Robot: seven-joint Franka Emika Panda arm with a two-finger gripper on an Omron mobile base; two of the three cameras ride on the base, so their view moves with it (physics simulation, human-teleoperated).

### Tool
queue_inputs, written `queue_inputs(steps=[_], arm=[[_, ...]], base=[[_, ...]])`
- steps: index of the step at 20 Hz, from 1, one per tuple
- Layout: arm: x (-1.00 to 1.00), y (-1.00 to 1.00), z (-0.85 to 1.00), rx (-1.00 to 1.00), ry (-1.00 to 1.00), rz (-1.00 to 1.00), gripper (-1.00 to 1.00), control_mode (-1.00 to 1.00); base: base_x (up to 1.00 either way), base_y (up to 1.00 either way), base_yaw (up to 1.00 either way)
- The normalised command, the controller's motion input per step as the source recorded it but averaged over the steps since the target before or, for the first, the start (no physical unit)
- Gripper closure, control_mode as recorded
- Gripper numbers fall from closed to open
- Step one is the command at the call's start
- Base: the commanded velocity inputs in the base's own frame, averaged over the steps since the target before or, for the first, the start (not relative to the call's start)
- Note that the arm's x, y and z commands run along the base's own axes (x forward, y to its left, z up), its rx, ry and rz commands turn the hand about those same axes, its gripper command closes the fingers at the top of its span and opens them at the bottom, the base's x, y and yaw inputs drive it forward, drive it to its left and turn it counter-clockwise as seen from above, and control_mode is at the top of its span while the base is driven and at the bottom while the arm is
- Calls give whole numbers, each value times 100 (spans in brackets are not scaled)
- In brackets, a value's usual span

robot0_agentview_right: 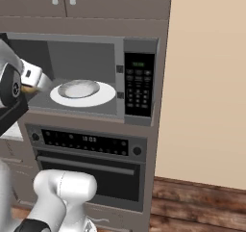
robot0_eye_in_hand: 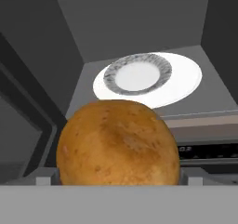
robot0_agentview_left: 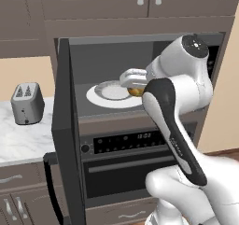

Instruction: Retrieve the reheated potato from the microwave, then place the potato, cheese, and condiment on the cutting board.

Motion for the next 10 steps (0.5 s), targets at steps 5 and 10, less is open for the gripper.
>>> queue_inputs(steps=[5,10], arm=[[-77,-20,20,0,13,0,100,-100],[-39,-31,2,0,12,0,100,-100]], base=[[0,0,0],[0,0,0]])
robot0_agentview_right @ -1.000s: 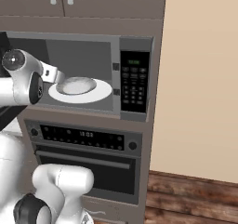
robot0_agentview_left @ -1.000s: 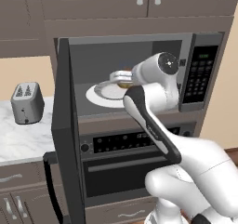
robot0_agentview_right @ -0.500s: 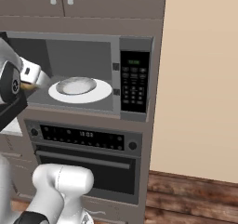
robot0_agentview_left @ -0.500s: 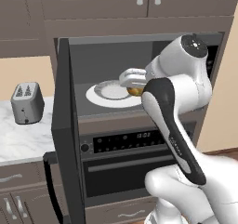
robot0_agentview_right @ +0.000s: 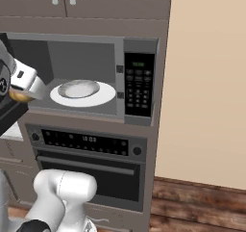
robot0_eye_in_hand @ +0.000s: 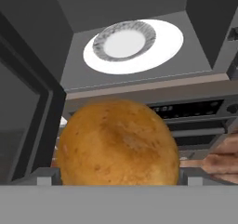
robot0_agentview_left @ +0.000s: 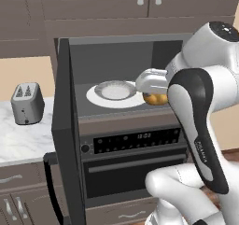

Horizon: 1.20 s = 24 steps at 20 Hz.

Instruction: Retrieve the reheated potato from the microwave, then place the potato, cheese, and condiment on the cutting board.

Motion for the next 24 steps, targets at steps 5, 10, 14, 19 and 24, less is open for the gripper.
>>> queue_inputs(steps=[5,10,14,19,24], arm=[[-19,-40,0,0,9,0,100,-100],[-12,-22,0,0,5,0,100,-100],[-18,-2,0,0,0,0,100,100],[0,0,0,0,0,0,100,100],[0,0,0,0,0,0,100,100]], base=[[0,0,0],[0,0,0],[-45,-2,0],[-100,0,0],[-100,5,-2]])
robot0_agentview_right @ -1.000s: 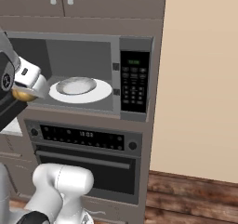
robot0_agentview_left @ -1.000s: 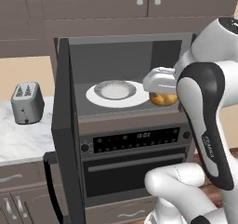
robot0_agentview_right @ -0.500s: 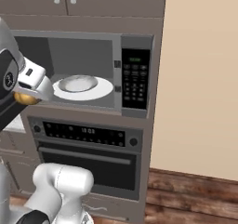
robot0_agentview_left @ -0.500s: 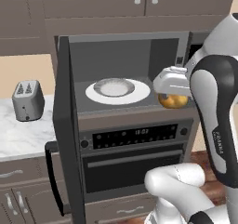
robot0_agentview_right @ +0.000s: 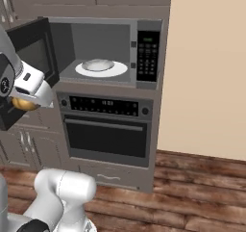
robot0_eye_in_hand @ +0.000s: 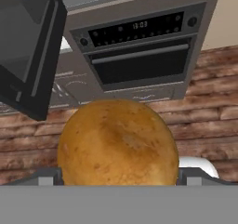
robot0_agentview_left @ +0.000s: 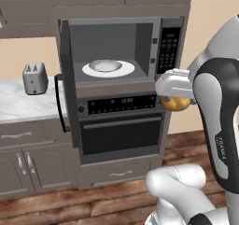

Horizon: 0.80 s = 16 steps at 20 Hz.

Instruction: Retrieve the reheated potato from the microwave, then place the potato, cheese, and condiment on the cutting board.

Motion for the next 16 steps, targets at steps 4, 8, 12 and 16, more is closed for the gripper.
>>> queue_inputs(steps=[4,8,12,16], arm=[[0,0,0,0,0,0,100,100],[0,0,0,0,0,0,100,100],[0,0,0,0,0,0,100,100],[0,0,0,0,0,0,100,100]], base=[[-100,53,-2],[-82,92,-1],[-65,100,0],[-47,99,0]])
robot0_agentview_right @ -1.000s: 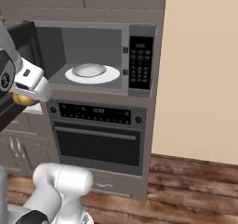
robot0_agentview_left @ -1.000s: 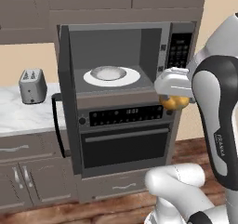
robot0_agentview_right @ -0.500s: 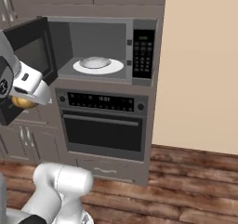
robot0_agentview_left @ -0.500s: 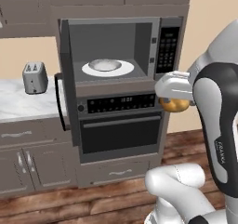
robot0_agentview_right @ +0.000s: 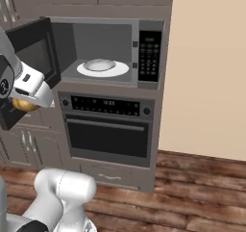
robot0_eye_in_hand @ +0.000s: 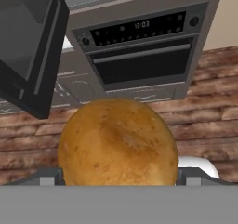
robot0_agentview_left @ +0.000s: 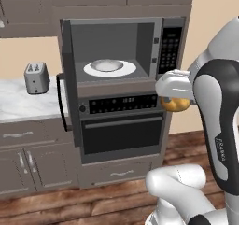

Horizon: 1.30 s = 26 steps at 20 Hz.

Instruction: Retrieve the reheated potato from the microwave, then place the potato, cheese, and condiment on the cutting board.

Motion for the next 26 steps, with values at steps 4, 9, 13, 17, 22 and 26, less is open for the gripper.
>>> queue_inputs(steps=[4,9,13,17,22,26], arm=[[0,0,0,0,0,0,100,100],[0,0,0,0,0,0,100,100],[0,0,0,0,0,0,100,100],[0,0,0,0,0,0,100,100],[0,0,0,0,0,0,100,100],[0,0,0,0,0,0,100,100]], base=[[-28,100,-4],[-22,100,-9],[-10,100,-10],[0,100,-8],[2,100,-14],[-2,100,-12]])
